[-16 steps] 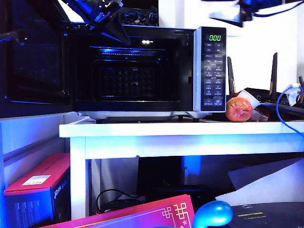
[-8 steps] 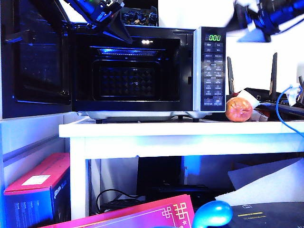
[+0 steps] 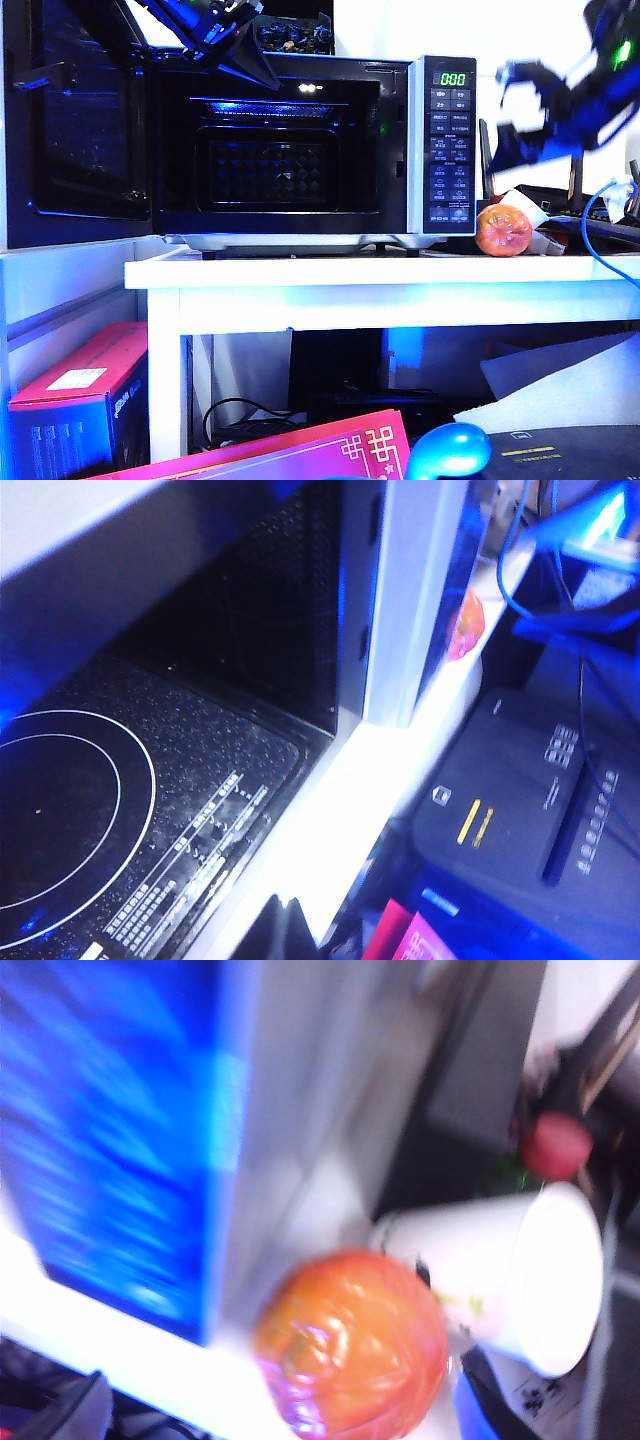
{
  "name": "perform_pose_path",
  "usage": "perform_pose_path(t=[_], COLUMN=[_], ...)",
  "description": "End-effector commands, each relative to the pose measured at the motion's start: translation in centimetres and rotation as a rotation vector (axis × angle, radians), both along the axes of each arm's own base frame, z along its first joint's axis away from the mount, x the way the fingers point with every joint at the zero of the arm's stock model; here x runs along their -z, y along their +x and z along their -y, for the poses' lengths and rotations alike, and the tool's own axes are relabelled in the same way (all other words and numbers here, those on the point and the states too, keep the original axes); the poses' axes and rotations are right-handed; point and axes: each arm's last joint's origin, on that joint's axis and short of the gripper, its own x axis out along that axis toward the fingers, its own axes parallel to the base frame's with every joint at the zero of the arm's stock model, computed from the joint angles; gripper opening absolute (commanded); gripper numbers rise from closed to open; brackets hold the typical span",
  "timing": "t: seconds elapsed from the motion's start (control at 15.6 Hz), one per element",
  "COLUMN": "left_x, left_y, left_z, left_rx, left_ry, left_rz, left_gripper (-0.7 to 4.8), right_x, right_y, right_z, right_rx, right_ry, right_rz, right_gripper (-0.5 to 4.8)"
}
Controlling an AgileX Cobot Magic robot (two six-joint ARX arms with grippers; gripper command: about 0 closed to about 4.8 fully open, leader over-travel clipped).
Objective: Open the microwave door, place the orange inside the microwave, then close the microwave door.
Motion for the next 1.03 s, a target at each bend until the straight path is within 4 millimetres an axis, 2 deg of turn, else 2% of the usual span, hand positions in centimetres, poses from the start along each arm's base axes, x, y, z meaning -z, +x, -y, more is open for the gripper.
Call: perform_pose_path(t=[0.06, 0.39, 0.71, 1.03], left_x=[-0.1, -0.1, 0.0, 0.0], left_y=[0.2, 0.2, 0.1, 0.1], left_z=[0.1, 0.1, 0.1, 0.1], left_rx=[0.002, 0.002, 0.002, 0.001], left_ry=[-0.018, -0.017, -0.015, -0.014], left_rz=[0.013, 0.012, 0.003, -0.001], left_gripper=[-0.05, -0.05, -0.05, -0.05], right_x=[1.1, 3.7, 5.4, 5.3], right_y=[1.4, 3.1, 4.2, 6.2], right_z=[0.1, 0.2, 0.2, 0.3], right_rx=[0.019, 0.027, 0.027, 0.024], right_ry=[-0.034, -0.037, -0.036, -0.035], right_rz=[0.083, 0.133, 0.136, 0.125], right_gripper=[4.79, 4.79, 4.79, 4.79])
